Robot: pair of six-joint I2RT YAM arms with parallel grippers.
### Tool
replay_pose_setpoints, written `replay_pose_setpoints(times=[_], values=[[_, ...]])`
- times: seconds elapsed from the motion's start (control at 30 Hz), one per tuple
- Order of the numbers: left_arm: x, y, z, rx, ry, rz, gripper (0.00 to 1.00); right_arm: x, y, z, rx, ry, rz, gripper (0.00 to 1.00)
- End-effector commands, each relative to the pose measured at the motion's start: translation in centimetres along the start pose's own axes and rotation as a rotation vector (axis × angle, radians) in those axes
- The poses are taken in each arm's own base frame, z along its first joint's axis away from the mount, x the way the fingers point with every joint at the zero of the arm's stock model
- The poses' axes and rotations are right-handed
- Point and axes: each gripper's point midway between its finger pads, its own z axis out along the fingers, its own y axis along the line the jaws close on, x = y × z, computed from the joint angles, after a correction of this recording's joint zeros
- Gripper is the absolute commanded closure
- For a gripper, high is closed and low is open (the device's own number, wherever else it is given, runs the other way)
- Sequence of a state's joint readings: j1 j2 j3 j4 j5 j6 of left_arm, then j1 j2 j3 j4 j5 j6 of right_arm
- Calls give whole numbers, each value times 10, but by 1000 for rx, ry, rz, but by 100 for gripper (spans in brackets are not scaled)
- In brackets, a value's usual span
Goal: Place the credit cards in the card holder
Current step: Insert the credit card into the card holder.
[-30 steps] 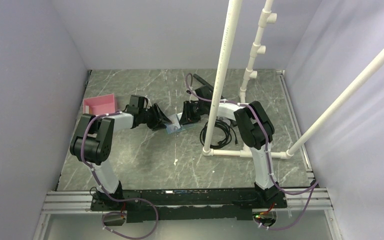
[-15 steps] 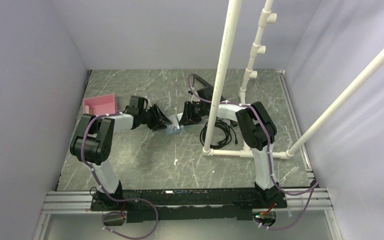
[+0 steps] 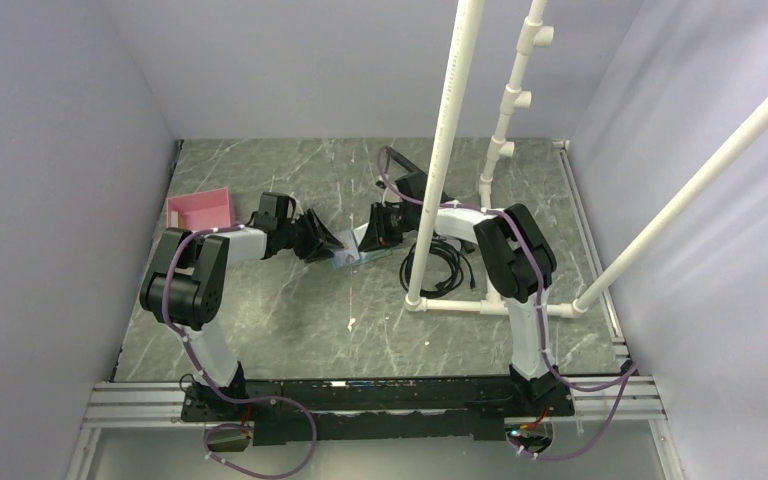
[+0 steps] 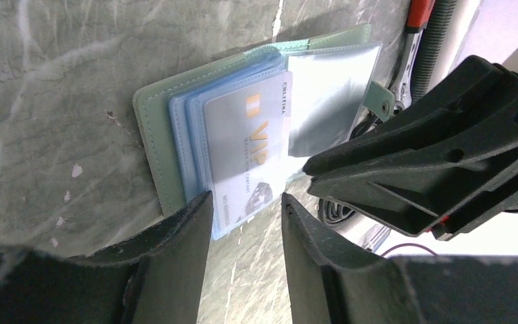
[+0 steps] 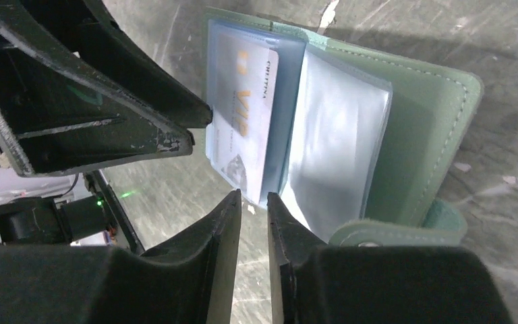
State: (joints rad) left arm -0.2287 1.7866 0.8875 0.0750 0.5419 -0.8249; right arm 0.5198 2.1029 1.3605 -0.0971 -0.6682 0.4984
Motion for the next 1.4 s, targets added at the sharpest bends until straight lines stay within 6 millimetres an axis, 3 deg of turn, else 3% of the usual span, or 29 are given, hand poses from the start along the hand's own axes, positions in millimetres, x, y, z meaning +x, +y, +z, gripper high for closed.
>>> replay_pose_setpoints(times=[0.0,0.37,0.77,1.2,1.37], values=[[-1,-11,-5,34,-12,33,53,-12,11,13,-56,-11,-36,77],[-2,-12,-9,24,-22,31,53,-1,-18,29,55,18,-28,87],[-1,-13,-12,39,-49,15,47,14,-42,39,161,55,-17,88],[-6,-27,-6,109,-49,20,57,17,-42,44,156,65,-19,88],[-10,-53,4,206,-37,43,52,4,-7,29,-7,33,42,81]])
